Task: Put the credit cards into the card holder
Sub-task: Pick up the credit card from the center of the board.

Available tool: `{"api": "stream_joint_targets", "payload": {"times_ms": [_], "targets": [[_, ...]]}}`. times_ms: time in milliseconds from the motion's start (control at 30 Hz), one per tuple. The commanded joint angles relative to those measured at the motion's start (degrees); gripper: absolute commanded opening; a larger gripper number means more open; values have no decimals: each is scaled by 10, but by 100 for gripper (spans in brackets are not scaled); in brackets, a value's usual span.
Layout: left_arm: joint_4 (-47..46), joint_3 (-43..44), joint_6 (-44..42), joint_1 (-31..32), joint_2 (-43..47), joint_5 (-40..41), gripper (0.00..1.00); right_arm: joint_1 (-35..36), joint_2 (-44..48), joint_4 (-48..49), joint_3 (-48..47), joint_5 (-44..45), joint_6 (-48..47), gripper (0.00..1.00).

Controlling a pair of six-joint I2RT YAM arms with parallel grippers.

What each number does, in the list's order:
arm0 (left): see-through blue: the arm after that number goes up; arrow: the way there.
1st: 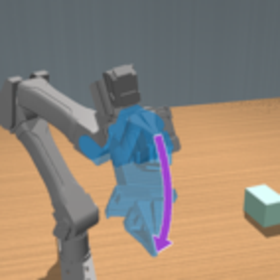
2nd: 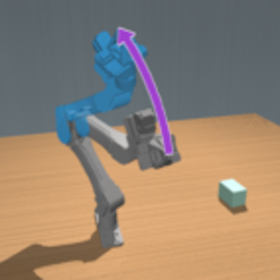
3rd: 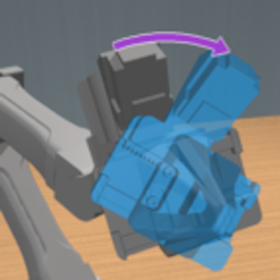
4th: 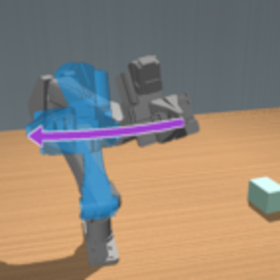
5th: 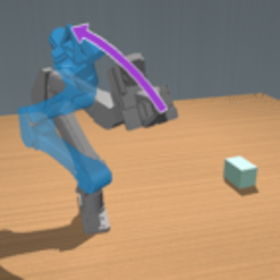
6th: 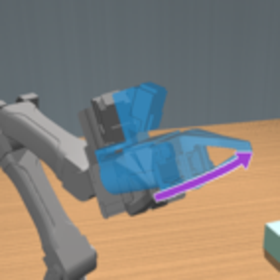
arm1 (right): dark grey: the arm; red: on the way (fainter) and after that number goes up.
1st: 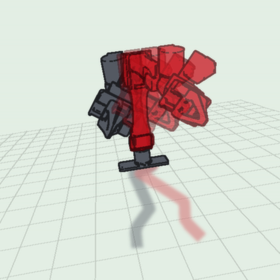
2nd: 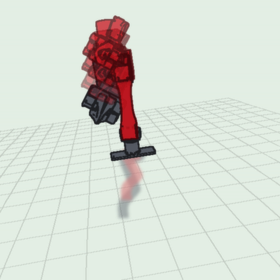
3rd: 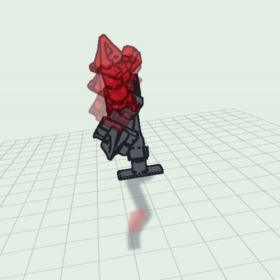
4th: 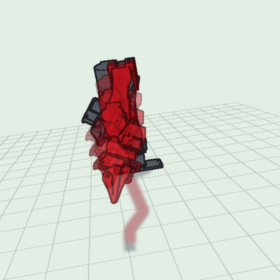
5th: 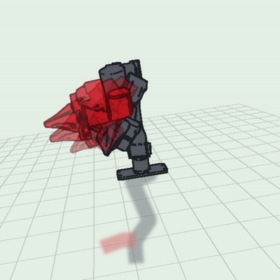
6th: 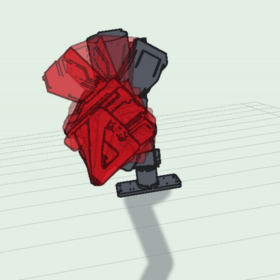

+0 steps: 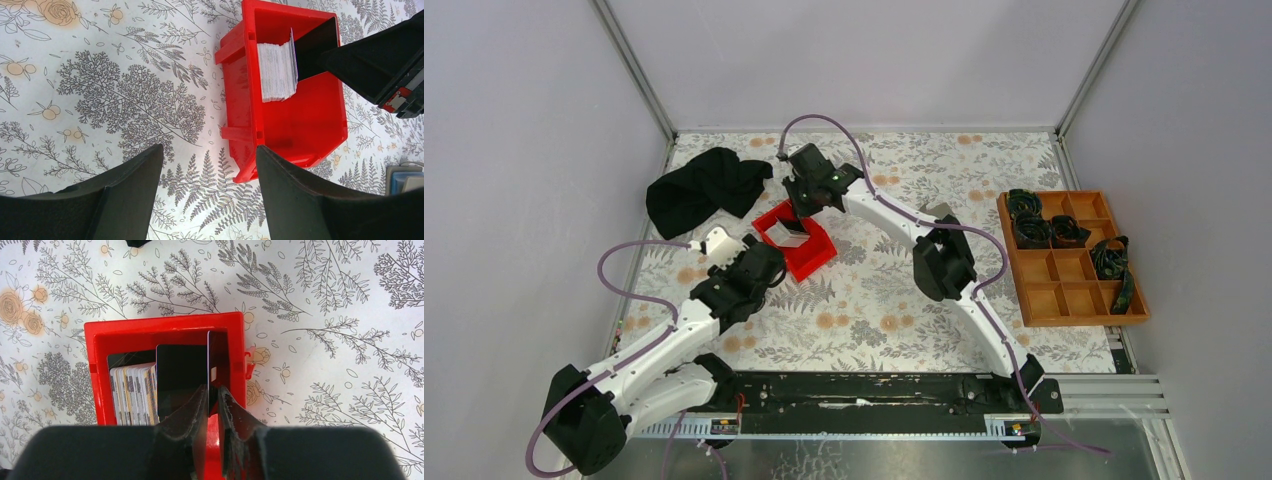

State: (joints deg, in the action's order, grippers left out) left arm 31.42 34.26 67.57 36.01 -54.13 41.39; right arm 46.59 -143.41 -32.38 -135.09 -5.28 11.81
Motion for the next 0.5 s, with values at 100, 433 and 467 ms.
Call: {"api": "stream_joint_targets", "payload": {"times_ms": [100,433,467], "targets": [[-43,-4,-17,-2,-7,3,76,13,-16,25,-40,18,-11,12],[-37,22,-41,-15,0,17,77,33,36,30,-21,102,-71,0],[-34,30,-42,-15,-1,19,77,35,47,31,-13,113,-77,0]]}}
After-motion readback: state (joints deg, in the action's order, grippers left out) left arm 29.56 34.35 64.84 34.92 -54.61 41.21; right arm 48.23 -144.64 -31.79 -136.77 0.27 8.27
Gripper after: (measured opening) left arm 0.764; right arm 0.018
